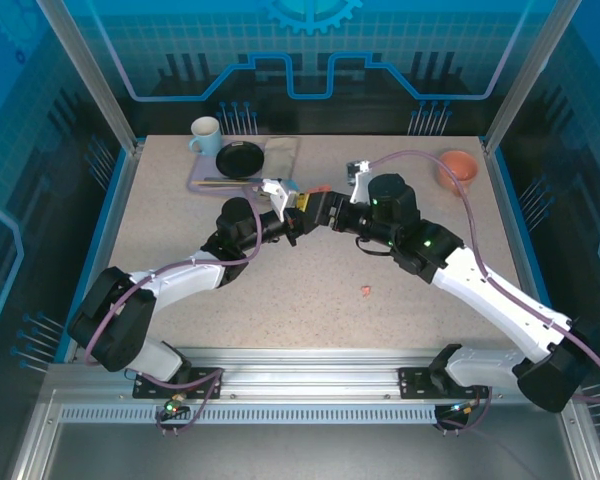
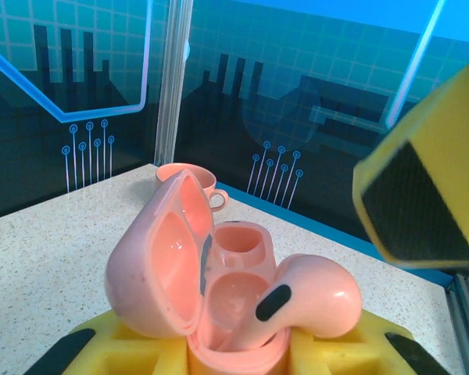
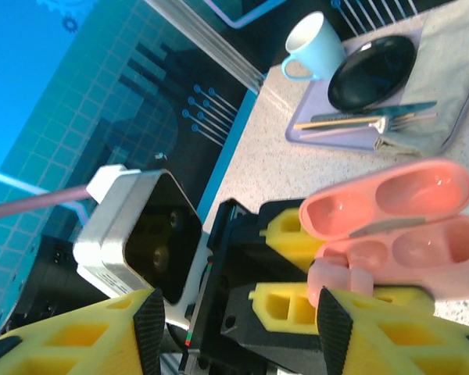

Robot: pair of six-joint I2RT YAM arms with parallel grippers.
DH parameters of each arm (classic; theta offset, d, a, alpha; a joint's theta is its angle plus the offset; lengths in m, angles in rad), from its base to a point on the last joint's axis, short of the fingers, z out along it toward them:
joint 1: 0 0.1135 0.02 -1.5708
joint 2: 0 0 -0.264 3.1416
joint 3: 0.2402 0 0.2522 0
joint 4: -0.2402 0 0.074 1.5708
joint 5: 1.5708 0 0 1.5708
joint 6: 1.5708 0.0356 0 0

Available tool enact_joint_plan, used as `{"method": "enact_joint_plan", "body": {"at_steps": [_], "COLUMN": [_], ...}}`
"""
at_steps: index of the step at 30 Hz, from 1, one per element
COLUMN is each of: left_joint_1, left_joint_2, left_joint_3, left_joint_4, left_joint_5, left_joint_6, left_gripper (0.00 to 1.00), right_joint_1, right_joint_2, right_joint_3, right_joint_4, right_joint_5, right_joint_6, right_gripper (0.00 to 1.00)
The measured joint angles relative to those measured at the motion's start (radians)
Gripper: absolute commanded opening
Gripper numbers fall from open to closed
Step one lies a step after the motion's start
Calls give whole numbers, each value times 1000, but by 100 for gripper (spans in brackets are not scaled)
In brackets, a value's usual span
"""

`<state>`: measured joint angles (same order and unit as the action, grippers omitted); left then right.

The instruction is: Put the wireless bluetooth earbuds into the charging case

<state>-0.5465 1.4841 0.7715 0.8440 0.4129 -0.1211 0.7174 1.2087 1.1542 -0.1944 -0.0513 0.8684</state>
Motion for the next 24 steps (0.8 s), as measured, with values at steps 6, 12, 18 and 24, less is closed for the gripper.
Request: {"method": "enact_joint_plan", "body": {"at_steps": [6,12,18,24], "left_joint_1": [0,0,2,1], "left_joint_2": [0,0,0,-2], "left_joint_3": [0,0,0,0], "left_joint_4": [0,0,-10,-8], "left_joint_5": [0,1,-1,4], "left_joint_6": [1,15,15,15], "left_gripper": [0,0,0,0], "right_joint_1": [16,17,14,-4], "right_joint_2": [3,4,25,61], "right_joint_3": [0,0,11,44], "right_joint_4": [-24,-26,-27,-24], "right_joint_5": [-10,-9,-6,-6], "right_joint_6": [7,6,6,2], "right_gripper": [57,57,56,56]}}
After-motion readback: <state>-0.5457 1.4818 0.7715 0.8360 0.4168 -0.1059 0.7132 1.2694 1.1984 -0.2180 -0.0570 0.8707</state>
